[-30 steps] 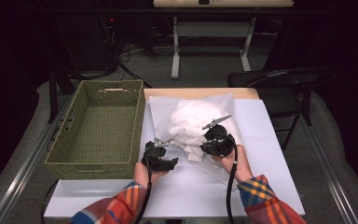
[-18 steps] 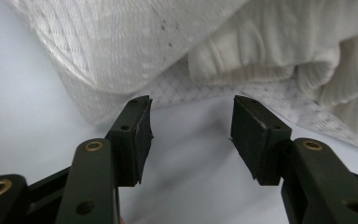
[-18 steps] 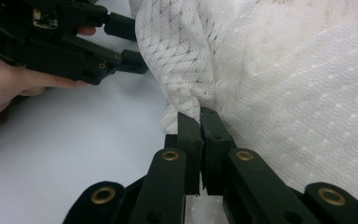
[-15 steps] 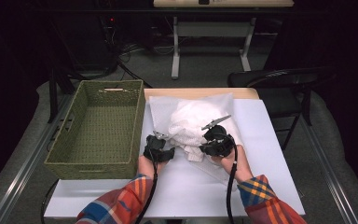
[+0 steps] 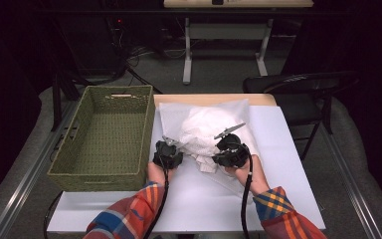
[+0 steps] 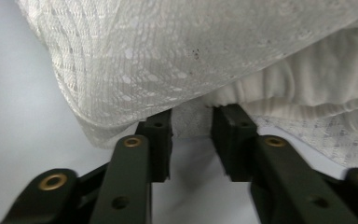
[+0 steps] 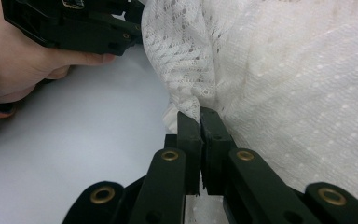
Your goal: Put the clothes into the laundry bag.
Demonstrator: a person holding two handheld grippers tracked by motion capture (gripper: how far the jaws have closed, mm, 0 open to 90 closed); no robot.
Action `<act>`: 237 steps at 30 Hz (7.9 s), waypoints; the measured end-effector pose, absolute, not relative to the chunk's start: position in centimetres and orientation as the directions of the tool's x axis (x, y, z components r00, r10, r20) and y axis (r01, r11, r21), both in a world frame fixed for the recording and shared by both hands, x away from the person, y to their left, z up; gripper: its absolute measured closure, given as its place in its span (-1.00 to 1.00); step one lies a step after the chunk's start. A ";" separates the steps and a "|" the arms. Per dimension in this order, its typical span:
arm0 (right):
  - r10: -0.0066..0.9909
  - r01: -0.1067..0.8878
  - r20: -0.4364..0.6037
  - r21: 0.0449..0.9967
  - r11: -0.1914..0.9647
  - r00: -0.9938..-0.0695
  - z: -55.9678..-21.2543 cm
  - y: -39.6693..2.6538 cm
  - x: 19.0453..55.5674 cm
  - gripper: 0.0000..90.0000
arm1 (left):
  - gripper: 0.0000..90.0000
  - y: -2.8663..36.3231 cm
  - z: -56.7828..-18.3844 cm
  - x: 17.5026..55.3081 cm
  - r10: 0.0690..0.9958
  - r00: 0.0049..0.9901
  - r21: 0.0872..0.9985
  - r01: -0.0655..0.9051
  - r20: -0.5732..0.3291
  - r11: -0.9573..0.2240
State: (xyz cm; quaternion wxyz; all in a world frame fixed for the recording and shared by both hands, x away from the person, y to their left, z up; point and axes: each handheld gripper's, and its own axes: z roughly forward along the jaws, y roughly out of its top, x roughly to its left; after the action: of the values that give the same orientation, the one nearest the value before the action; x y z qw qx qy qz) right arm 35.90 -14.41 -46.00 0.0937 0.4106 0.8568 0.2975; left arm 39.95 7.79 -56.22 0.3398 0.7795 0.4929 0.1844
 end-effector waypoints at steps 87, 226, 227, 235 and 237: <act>0.768 0.653 0.072 0.581 0.486 -0.636 -45.9 -14.4 35.8 0.95 | 0.61 3.3 -56.0 36.4 0.764 0.626 0.702 0.614 -0.155 -0.361; 0.765 0.639 0.030 0.571 0.515 -0.643 -45.9 -14.4 35.5 0.97 | 0.85 7.8 -55.3 32.6 0.700 0.702 0.639 0.600 -0.133 -0.481; 0.765 0.640 0.029 0.570 0.516 -0.643 -45.9 -14.4 35.5 0.97 | 0.93 7.9 -55.3 32.5 0.701 0.700 0.642 0.601 -0.135 -0.477; 0.773 0.647 0.031 0.570 0.508 -0.634 -45.9 -14.6 35.6 0.97 | 1.00 9.1 -54.0 31.3 0.680 0.721 0.672 0.571 -0.135 -0.471; 0.774 0.647 0.028 0.569 0.508 -0.633 -45.9 -14.7 35.6 0.97 | 1.00 9.4 -53.8 30.7 0.674 0.728 0.668 0.564 -0.125 -0.485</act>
State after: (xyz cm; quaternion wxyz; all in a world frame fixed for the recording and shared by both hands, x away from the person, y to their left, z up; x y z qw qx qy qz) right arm 35.64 -14.66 -45.89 0.1155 0.4125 0.8607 0.2752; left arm 30.74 9.44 -53.80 0.3569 0.8582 0.3607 0.0770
